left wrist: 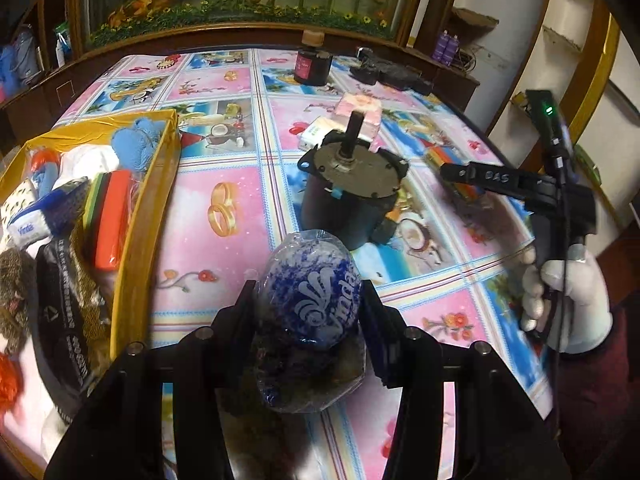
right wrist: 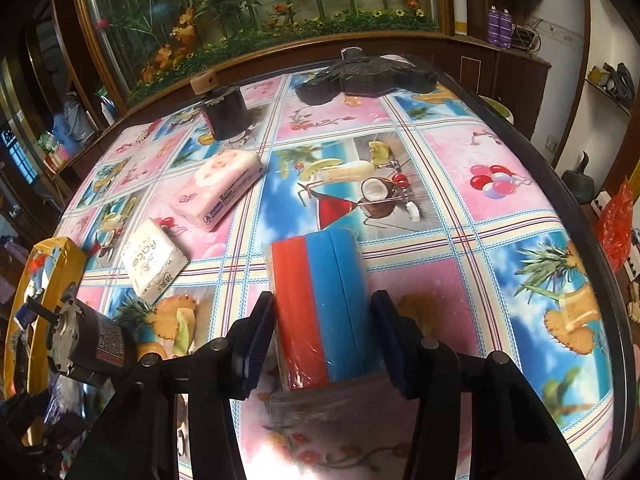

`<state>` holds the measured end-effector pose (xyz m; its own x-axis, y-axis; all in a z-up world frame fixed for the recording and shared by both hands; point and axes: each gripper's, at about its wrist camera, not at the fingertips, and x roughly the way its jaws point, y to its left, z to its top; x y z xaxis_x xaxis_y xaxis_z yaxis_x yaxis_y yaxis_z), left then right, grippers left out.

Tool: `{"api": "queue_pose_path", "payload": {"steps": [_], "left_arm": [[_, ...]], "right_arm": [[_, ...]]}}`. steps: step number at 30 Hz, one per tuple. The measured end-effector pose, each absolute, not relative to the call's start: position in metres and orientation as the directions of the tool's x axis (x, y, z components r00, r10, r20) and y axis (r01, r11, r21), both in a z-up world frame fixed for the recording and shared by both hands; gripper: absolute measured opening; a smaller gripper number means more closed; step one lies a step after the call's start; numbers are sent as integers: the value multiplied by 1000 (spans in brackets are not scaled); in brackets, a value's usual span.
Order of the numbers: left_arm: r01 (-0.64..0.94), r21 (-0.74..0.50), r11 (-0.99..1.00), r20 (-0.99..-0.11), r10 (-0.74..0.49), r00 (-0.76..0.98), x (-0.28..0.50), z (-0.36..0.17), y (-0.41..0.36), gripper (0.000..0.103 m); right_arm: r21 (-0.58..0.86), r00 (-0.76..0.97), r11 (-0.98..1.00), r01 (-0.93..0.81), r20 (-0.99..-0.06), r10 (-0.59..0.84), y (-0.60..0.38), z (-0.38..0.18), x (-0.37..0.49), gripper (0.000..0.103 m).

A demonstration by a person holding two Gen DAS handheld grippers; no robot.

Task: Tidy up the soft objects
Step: 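Carry the sponge pack and blue patterned bag over the tray with both tools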

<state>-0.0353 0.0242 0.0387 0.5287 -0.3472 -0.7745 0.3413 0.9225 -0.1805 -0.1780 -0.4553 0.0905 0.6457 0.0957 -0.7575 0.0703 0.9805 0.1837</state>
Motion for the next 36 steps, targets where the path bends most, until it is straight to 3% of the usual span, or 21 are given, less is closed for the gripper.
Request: {"api": "queue_pose_path", "payload": {"steps": [7, 13, 25, 36], "left_arm": [[297, -284, 912, -696, -409, 591, -74, 73, 57, 47], [215, -296, 931, -629, -360, 689, -110, 98, 112, 47], [46, -392, 919, -562, -279, 779, -154, 99, 220, 47], [-19, -420, 907, -531, -229, 816, -169, 97, 264, 47]], "right_arm": [[238, 666, 967, 86, -736, 122, -465, 93, -183, 48], [258, 711, 961, 97, -694, 115, -471, 101, -193, 48], [198, 741, 968, 153, -671, 20, -469, 102, -210, 48], [168, 786, 969, 182, -617, -41, -468, 135, -241, 48]]}}
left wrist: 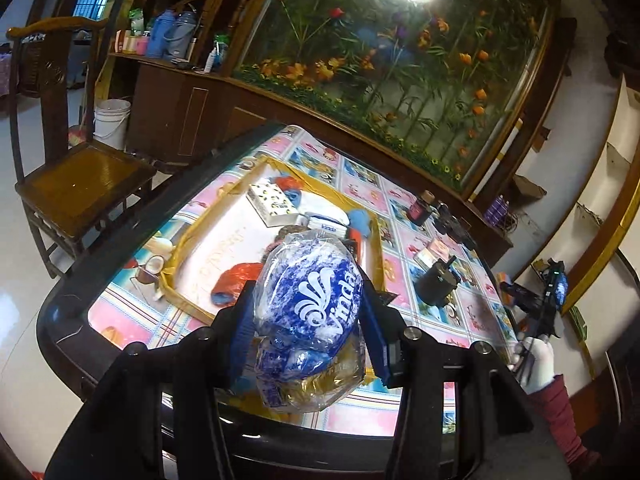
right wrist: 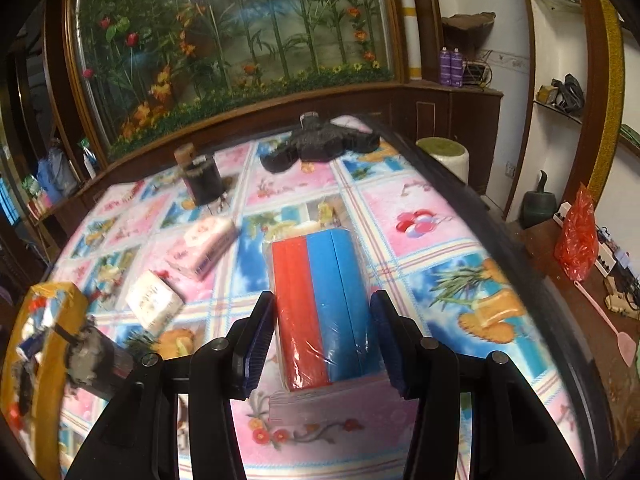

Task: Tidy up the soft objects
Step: 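Carry the sponge pack and blue patterned bag over the tray with both tools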

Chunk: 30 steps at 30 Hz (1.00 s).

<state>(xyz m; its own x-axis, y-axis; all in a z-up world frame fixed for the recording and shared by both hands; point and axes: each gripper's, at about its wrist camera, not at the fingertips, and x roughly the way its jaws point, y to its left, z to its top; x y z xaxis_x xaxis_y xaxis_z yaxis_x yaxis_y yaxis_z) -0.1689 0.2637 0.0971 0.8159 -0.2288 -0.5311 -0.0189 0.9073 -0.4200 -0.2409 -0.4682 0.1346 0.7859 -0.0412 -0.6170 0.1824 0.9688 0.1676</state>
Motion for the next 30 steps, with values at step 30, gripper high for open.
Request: {"api": "queue_pose_path", "payload": {"steps": [30], "left_arm": [[-13, -279, 960, -642, -177, 746, -114, 81, 266, 47]], "right_arm": [[210, 639, 826, -522, -545, 543, -262, 190, -319, 49]]}}
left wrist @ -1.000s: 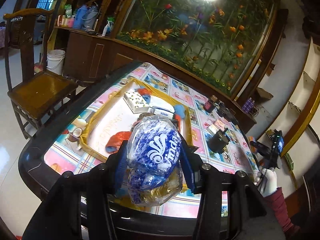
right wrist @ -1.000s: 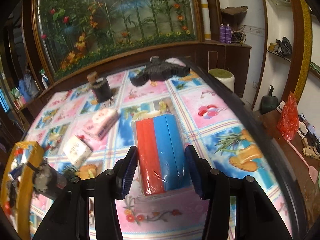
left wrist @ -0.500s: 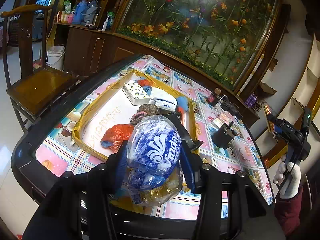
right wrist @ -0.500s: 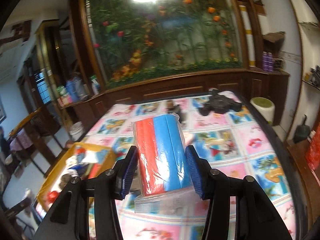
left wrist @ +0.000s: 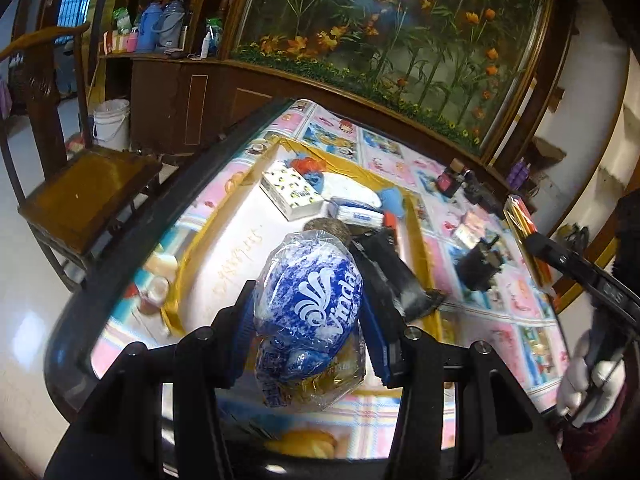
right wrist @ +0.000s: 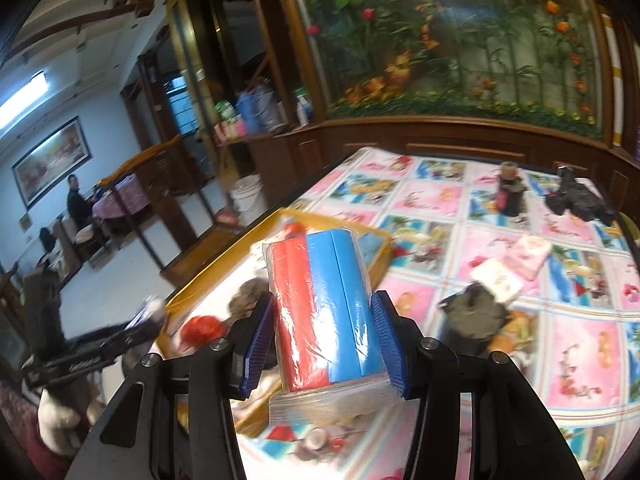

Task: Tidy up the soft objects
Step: 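Carry the sponge pack and blue patterned bag over the tray with both tools, then lower the sponge pack and blue bag into the tray and open both tools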

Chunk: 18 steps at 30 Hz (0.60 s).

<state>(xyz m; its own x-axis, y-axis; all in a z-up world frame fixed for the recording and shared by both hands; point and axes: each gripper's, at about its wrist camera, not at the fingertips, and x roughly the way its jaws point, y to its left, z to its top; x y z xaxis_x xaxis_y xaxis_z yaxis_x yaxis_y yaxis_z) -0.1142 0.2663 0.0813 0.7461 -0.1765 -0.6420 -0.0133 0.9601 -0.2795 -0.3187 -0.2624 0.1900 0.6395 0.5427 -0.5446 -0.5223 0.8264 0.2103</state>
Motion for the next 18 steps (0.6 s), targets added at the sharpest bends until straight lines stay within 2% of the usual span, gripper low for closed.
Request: {"api": "queue_pose_path", "payload": {"steps": [5, 11, 18], "left_arm": [[-12, -225, 974, -684, -149, 714, -68, 79, 272, 47], [-4, -190, 982, -746, -142, 651, -12, 67, 270, 47], [-16, -152, 988, -775, -109, 622, 24, 53, 268, 48]], "right_arm": [[218, 572, 789, -574, -583, 577, -228, 183, -303, 49], [297, 462, 735, -610, -620, 634, -192, 168, -276, 49], [332, 374, 705, -627, -666, 646, -150, 142, -249, 49]]}}
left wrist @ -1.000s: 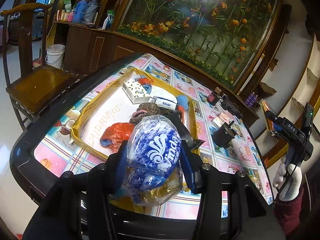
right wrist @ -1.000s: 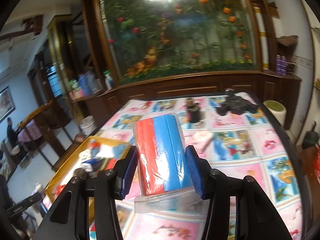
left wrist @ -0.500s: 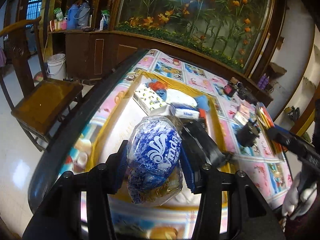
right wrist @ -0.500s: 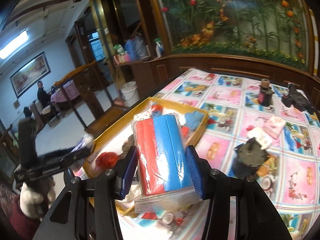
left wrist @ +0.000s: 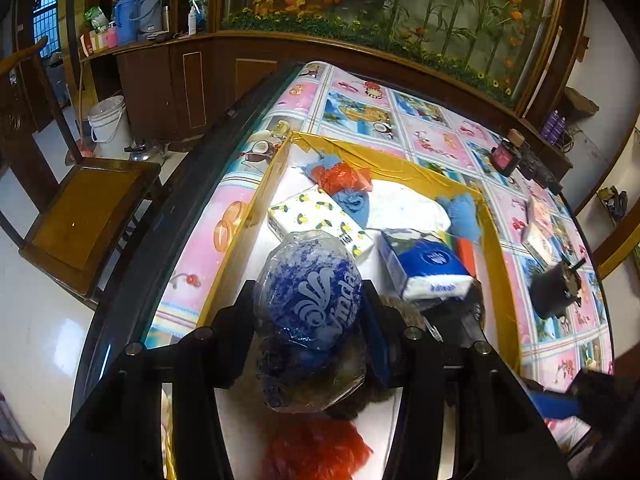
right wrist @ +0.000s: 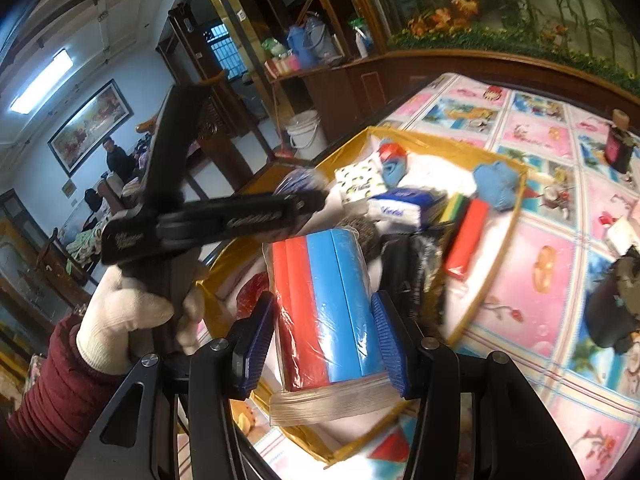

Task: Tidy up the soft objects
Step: 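Lower the sponge pack and blue bag into the tray and open both tools, then withdraw both tools toward the pink tissue pack and white paper pack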

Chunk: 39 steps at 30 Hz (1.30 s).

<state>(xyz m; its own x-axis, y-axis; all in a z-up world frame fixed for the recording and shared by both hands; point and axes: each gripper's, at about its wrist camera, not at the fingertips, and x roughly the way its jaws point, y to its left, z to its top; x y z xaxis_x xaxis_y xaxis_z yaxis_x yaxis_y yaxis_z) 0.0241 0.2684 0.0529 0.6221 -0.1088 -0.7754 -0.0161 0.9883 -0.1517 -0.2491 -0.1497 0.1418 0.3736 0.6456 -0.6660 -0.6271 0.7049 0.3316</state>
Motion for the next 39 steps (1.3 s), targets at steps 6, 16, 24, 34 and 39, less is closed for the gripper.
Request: {"api": "queue_pose_path", "payload": {"steps": [6, 16, 24, 34, 39], "left_arm": [[-60, -276, 959, -767, -182, 616, 25, 51, 290, 55], [-28, -286, 958, -691, -186, 699, -29, 89, 289, 58], [2, -362, 932, -574, -225, 787, -104, 118, 275, 69], [9, -473, 881, -515, -285, 809, -151, 114, 258, 71], [24, -477, 878, -504, -296, 811, -161, 117, 249, 71]], "right_arm": [[329, 332, 693, -642, -695, 638, -117, 128, -232, 51], [303, 361, 697, -650, -683, 634, -110, 122, -249, 69], [270, 475, 725, -634, -604, 640, -159, 146, -282, 74], [294, 534, 743, -602, -543, 648, -205, 156, -316, 78], [298, 548, 746, -596, -528, 649, -223, 160, -331, 79]]}}
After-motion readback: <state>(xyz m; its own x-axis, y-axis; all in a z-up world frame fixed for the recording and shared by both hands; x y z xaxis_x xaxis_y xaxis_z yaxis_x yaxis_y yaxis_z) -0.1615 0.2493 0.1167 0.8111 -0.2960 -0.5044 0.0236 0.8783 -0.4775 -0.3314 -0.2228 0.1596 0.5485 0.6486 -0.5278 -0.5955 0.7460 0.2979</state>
